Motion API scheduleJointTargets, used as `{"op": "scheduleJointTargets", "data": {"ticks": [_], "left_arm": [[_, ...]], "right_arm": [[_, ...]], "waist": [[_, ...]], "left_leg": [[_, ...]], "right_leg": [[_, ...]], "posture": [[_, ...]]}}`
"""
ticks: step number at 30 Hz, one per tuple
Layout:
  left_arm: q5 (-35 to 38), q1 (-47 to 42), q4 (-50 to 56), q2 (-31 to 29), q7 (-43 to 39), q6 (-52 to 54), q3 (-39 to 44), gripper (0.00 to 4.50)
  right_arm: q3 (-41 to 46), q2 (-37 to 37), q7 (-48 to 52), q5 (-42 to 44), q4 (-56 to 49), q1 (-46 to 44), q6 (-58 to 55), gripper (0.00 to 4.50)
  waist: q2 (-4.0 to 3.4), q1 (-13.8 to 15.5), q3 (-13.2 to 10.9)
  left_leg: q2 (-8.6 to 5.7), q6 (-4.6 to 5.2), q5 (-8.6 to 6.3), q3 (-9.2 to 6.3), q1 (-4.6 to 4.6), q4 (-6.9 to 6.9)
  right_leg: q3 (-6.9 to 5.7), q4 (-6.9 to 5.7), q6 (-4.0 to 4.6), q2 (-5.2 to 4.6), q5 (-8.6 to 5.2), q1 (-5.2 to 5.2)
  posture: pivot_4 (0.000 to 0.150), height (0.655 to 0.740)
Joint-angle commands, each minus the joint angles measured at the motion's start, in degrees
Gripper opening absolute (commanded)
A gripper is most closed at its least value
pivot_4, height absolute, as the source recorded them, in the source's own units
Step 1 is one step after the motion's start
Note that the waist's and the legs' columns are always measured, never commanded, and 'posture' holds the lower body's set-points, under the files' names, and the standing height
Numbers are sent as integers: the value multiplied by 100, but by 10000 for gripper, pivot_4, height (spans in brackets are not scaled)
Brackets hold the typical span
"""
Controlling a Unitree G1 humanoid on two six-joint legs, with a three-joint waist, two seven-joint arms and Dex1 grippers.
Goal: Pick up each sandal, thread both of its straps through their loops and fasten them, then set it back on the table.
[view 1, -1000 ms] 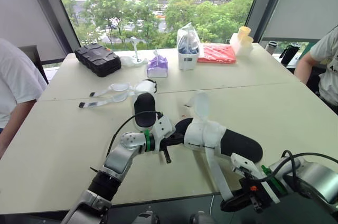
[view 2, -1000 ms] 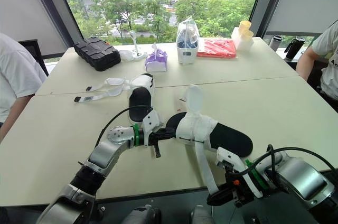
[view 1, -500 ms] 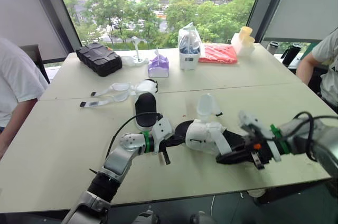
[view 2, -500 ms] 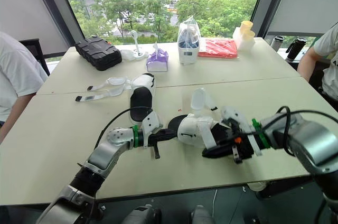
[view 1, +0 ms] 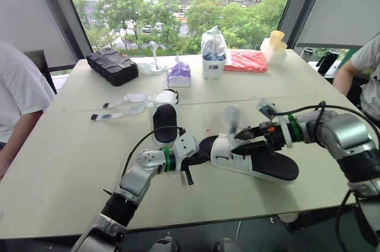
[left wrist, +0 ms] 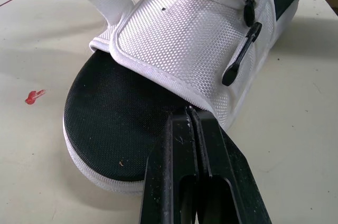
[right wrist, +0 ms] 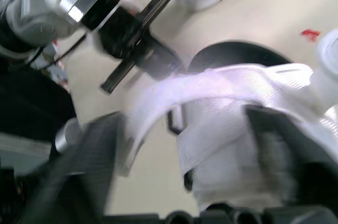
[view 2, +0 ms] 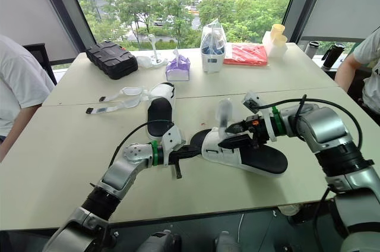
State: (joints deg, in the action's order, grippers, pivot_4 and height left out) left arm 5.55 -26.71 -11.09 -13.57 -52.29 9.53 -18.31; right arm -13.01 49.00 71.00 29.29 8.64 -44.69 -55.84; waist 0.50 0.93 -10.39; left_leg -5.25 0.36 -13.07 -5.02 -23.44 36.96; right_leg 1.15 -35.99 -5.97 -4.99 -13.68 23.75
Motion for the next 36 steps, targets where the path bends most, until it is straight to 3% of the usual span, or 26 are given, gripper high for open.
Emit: {"op": "scheduleJointTargets", "data": {"ticks": [1,5,12,18,22,25,32,36], "left_arm": [[-71,59,-67,26,-10,60,-140,0],[-61,48,-70,27,-13,65,-125,0],[-56,-28,-65,28,-37,100,-120,0],[-10,-95,-12,-1,-95,152,-87,0],[4,-152,-46,0,-155,156,-75,0],[7,-193,-80,-4,-208,150,-75,0],[48,-296,-134,-13,-322,171,-50,0],[75,-330,-113,-6,-389,194,-58,0]], "right_arm": [[145,-264,-352,-277,373,-282,200,44413],[251,-613,-818,-596,1037,-595,306,44413],[489,-154,-594,-769,1078,-550,622,44413],[733,668,-521,-933,-95,448,1023,44413],[971,802,-684,-893,-776,1161,1062,44413],[1128,771,-829,-850,-1092,1527,1075,36273],[1284,610,-1056,-729,-1835,2152,1177,389],[1155,486,-1096,-728,-1976,2223,1222,389]], "waist": [[-1,-2,1],[-2,3,1],[-3,6,1],[-3,43,0],[-11,-15,2],[-13,-17,3],[-12,1,3],[-12,-4,3]], "left_leg": [[0,0,0,0,0,0],[-2,0,0,-1,0,-1],[-4,3,-3,0,-1,-2],[-5,6,-6,0,-3,-5],[-3,7,-7,1,-2,-4],[-4,8,-6,5,-2,4],[-3,8,-7,1,-2,2],[-4,8,-7,2,-2,4]], "right_leg": [[0,0,-1,0,0,1],[2,-3,-2,0,2,3],[0,-2,-3,-1,3,3],[-2,2,-5,-2,2,3],[0,-1,-7,-1,2,3],[5,-2,-7,-1,3,2],[1,1,-11,-1,3,0],[2,1,-11,-1,3,-1]], "posture": [[1500,7400],[1500,7400],[1500,7400],[1500,7400],[1500,7400],[1500,7400],[1500,7400],[1500,7400]]}}
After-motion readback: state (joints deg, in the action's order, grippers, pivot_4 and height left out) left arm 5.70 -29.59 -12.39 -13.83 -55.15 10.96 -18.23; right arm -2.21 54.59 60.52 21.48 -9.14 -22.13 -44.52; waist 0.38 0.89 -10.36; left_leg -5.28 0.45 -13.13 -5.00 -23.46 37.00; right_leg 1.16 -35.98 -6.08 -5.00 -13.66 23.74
